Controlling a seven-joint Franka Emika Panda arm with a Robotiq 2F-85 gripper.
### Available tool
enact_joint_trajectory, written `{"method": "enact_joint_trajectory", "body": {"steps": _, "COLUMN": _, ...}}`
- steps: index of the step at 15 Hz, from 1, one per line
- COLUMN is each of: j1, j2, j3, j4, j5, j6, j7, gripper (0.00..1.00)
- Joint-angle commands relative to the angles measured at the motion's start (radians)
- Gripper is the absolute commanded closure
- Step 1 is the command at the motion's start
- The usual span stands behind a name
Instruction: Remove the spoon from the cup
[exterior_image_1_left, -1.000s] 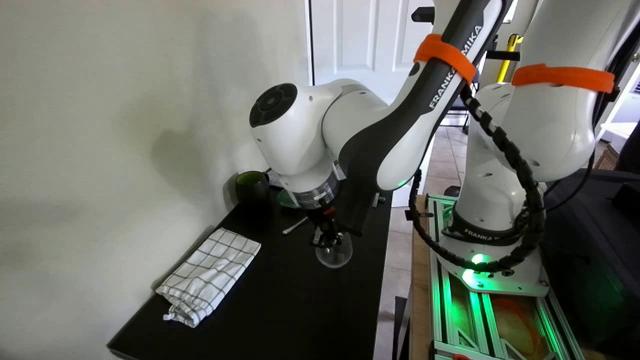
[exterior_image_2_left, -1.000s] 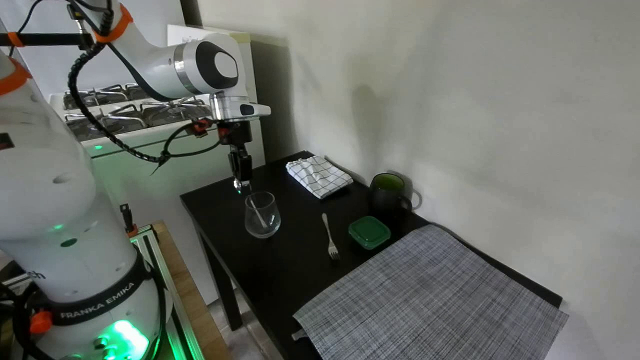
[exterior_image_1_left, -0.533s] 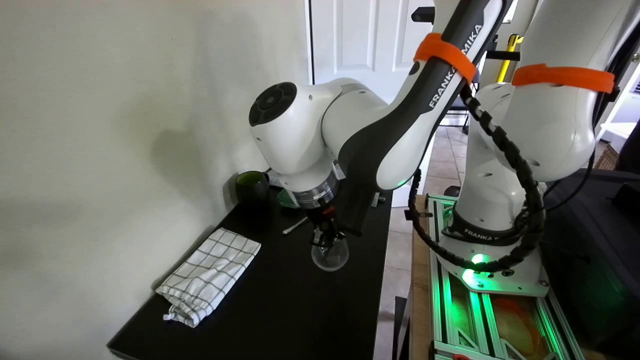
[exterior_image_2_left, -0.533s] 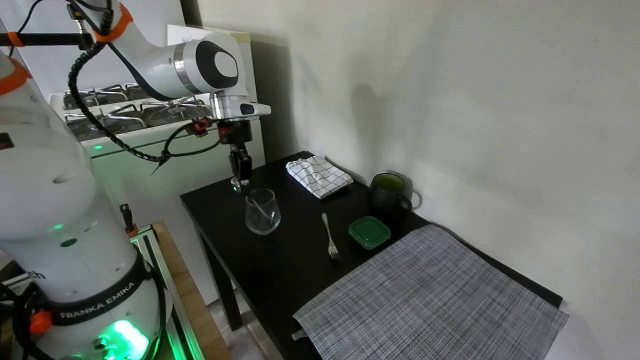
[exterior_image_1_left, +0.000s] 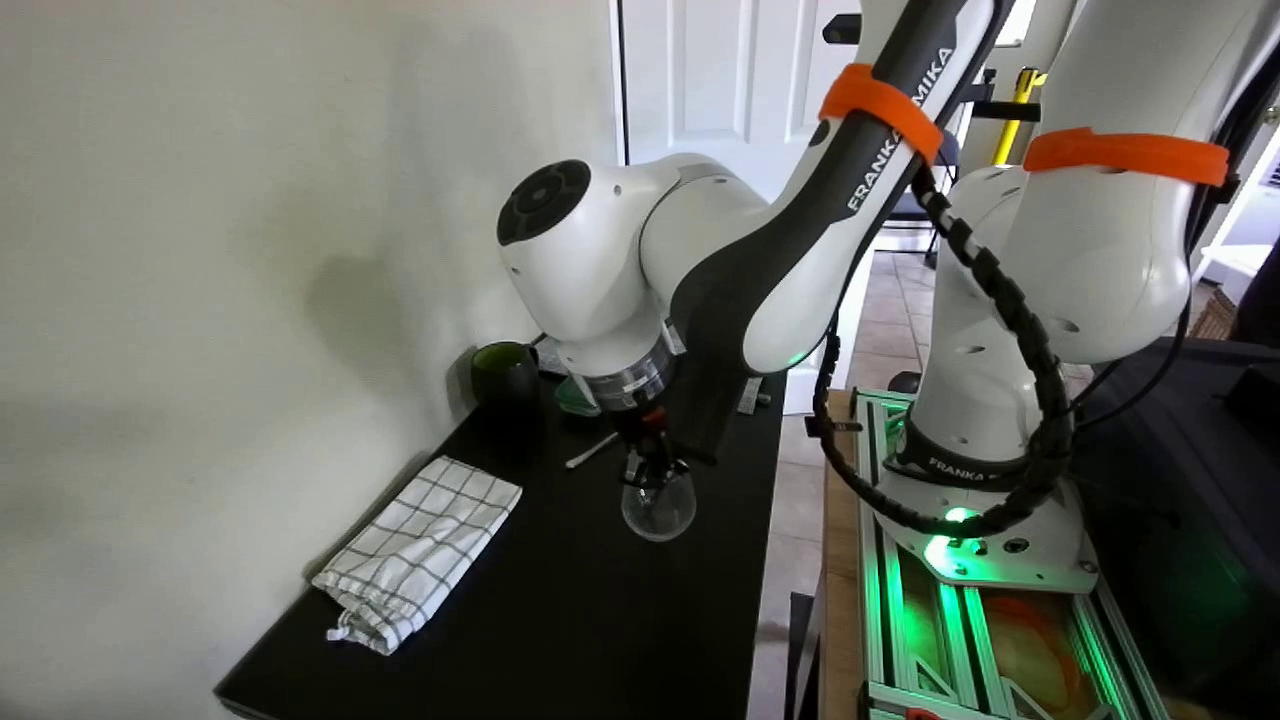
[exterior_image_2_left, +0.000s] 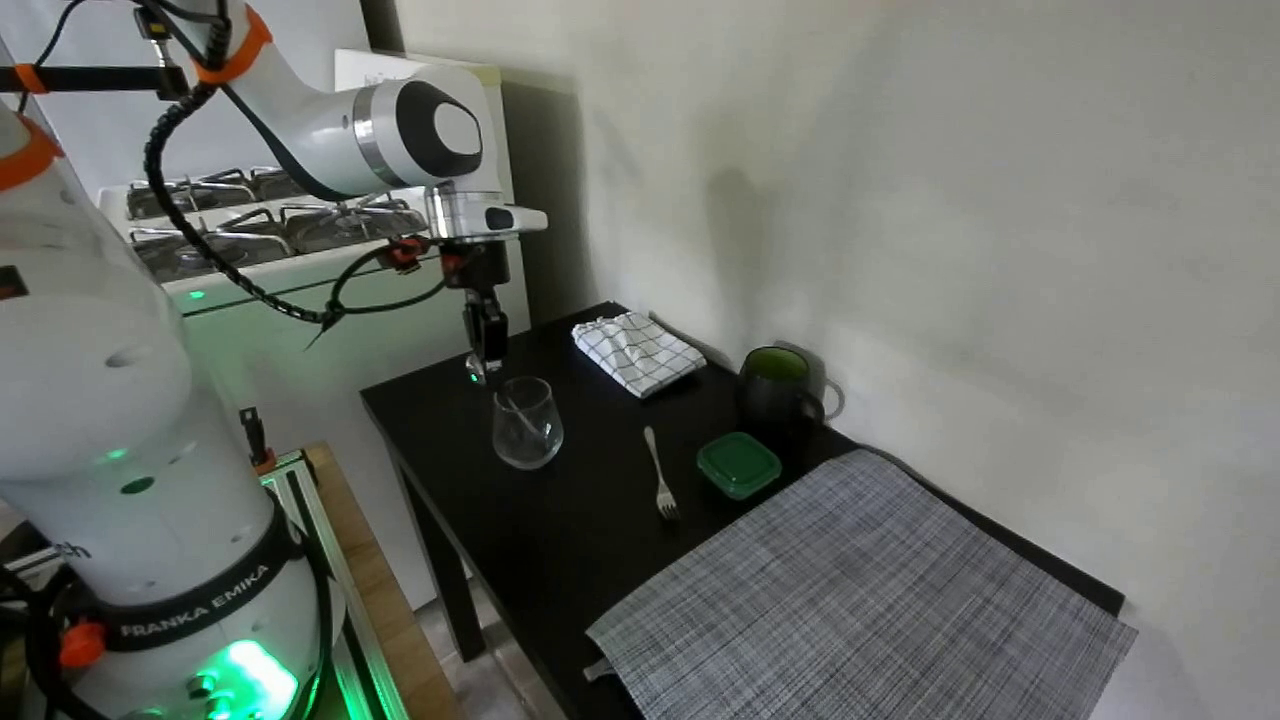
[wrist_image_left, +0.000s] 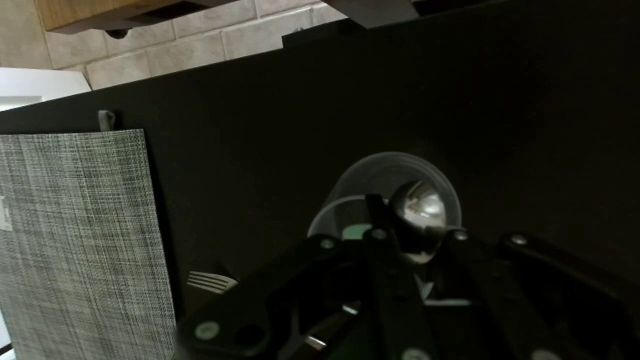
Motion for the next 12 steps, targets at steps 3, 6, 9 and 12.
{"method": "enact_joint_trajectory", "body": {"steps": 3, "j1": 0.01, "j2": -0.024, "j3": -0.039, "j4": 0.002, "j5": 0.015, "j6": -0.023, "j7": -0.017, "gripper": 0.97}}
{"method": "enact_joint_trajectory", "body": {"steps": 6, "j1": 0.014, "j2": -0.044, "j3": -0.053, "j4": 0.005, "j5": 0.032, "j6": -0.036, "j7": -0.041, "gripper": 0.97}}
{"method": "enact_joint_trajectory", "body": {"steps": 9, "j1": 0.016, "j2": -0.066, "j3": -0.064, "j4": 0.006, "j5": 0.05, "j6": -0.047, "j7": -0.073, "gripper": 0.97}}
{"method": "enact_joint_trajectory", "body": {"steps": 12, "j1": 0.023, "j2": -0.108, "j3": -0.072, "j4": -0.008, "j5": 0.086, "j6": -0.071, "j7": -0.126, "gripper": 0.97}}
